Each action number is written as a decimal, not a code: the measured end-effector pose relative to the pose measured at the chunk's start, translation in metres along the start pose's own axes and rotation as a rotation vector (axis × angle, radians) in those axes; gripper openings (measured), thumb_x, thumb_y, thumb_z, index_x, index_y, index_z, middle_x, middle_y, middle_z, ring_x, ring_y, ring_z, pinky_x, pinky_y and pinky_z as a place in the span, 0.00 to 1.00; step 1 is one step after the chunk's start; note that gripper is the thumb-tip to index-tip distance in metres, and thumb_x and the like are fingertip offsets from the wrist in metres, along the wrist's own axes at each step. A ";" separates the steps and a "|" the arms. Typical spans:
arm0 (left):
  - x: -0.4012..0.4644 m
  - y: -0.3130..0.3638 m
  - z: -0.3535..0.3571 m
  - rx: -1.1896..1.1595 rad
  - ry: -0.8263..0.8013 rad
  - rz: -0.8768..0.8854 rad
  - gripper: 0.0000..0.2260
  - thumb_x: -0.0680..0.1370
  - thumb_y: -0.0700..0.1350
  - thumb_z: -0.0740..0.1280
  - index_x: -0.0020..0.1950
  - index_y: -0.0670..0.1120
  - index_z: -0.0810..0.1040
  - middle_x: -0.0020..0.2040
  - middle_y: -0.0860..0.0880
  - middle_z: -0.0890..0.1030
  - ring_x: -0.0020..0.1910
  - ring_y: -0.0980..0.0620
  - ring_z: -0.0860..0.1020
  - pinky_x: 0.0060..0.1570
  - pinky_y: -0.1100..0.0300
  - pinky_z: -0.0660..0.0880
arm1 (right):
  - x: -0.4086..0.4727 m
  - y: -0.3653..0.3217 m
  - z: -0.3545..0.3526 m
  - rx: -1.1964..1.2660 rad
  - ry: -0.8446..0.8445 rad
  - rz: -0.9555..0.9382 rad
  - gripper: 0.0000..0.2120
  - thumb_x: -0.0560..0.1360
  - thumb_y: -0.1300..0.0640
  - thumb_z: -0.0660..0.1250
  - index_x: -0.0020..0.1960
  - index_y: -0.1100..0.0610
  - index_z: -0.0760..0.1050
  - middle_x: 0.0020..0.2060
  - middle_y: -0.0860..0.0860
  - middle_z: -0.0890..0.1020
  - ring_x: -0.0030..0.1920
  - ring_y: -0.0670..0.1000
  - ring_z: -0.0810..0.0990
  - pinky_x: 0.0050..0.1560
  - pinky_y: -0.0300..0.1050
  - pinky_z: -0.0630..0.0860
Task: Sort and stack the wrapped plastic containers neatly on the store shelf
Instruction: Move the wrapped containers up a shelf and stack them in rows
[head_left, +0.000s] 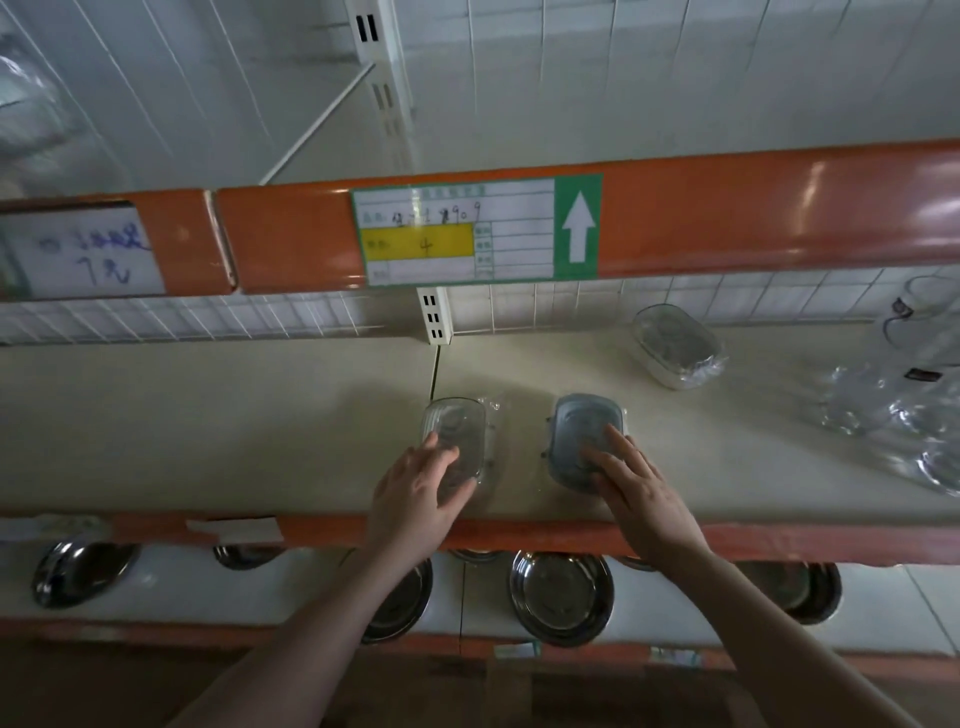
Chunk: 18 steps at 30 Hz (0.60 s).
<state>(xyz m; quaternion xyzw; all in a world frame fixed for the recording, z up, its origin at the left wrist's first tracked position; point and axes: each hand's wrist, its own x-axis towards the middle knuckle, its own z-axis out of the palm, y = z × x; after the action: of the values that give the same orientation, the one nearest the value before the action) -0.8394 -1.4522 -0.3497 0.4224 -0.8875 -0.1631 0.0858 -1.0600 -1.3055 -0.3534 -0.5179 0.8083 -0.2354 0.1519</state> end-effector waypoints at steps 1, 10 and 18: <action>0.000 0.002 -0.002 -0.025 0.005 -0.017 0.37 0.69 0.69 0.46 0.67 0.49 0.72 0.73 0.48 0.66 0.71 0.48 0.65 0.67 0.52 0.66 | 0.000 -0.003 -0.002 0.002 0.007 0.021 0.17 0.81 0.50 0.56 0.67 0.51 0.72 0.75 0.52 0.60 0.72 0.56 0.62 0.67 0.52 0.65; 0.048 0.029 -0.002 -0.212 0.017 -0.374 0.37 0.71 0.59 0.71 0.74 0.50 0.60 0.71 0.45 0.62 0.68 0.43 0.65 0.66 0.53 0.66 | 0.036 -0.053 0.011 0.034 0.164 0.441 0.44 0.71 0.33 0.61 0.75 0.58 0.50 0.69 0.60 0.63 0.67 0.60 0.64 0.66 0.53 0.64; 0.057 0.035 0.010 -0.098 -0.065 -0.498 0.51 0.64 0.67 0.72 0.77 0.51 0.48 0.72 0.43 0.61 0.70 0.42 0.64 0.65 0.51 0.64 | 0.047 -0.052 0.023 -0.093 0.132 0.521 0.56 0.65 0.29 0.65 0.75 0.63 0.43 0.69 0.61 0.62 0.68 0.60 0.63 0.65 0.53 0.63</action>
<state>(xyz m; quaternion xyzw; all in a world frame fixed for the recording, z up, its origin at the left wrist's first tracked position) -0.9037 -1.4731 -0.3458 0.6178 -0.7494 -0.2356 0.0349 -1.0284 -1.3722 -0.3448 -0.2824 0.9323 -0.1843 0.1303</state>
